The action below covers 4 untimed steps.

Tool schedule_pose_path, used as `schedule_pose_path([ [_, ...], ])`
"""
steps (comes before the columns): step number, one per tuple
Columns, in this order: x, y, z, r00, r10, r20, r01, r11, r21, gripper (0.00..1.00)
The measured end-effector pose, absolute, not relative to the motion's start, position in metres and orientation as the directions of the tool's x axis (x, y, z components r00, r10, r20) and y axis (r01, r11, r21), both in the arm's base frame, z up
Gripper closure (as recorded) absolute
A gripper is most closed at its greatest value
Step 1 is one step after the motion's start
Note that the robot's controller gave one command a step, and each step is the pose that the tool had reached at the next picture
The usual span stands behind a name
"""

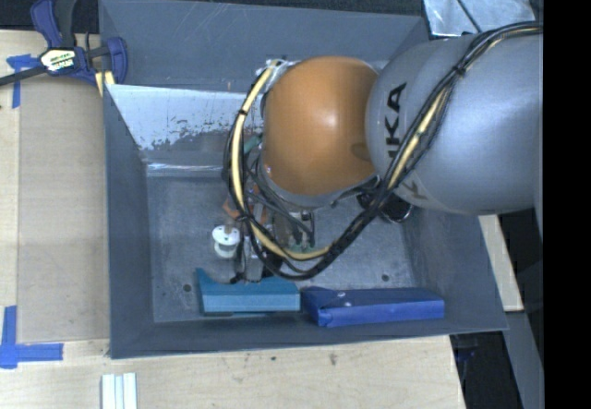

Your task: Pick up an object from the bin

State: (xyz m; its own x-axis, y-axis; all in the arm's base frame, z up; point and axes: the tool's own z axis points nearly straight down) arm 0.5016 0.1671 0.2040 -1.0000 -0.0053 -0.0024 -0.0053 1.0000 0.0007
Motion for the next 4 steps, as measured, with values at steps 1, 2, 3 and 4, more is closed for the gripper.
schedule_pose_path([
  [1, 0.505, 0.160, 0.202, -1.000, -0.019, -0.012, -0.019, 1.000, 0.002, 0.00],
  [2, 0.507, 0.146, 0.192, -0.993, -0.118, 0.015, -0.118, 0.993, -0.002, 0.00],
  [3, 0.505, 0.138, 0.225, -0.992, -0.127, -0.011, -0.127, 0.992, 0.001, 0.00],
  [4, 0.542, 0.120, 0.160, -0.994, -0.104, -0.009, -0.104, 0.995, 0.001, 0.00],
])
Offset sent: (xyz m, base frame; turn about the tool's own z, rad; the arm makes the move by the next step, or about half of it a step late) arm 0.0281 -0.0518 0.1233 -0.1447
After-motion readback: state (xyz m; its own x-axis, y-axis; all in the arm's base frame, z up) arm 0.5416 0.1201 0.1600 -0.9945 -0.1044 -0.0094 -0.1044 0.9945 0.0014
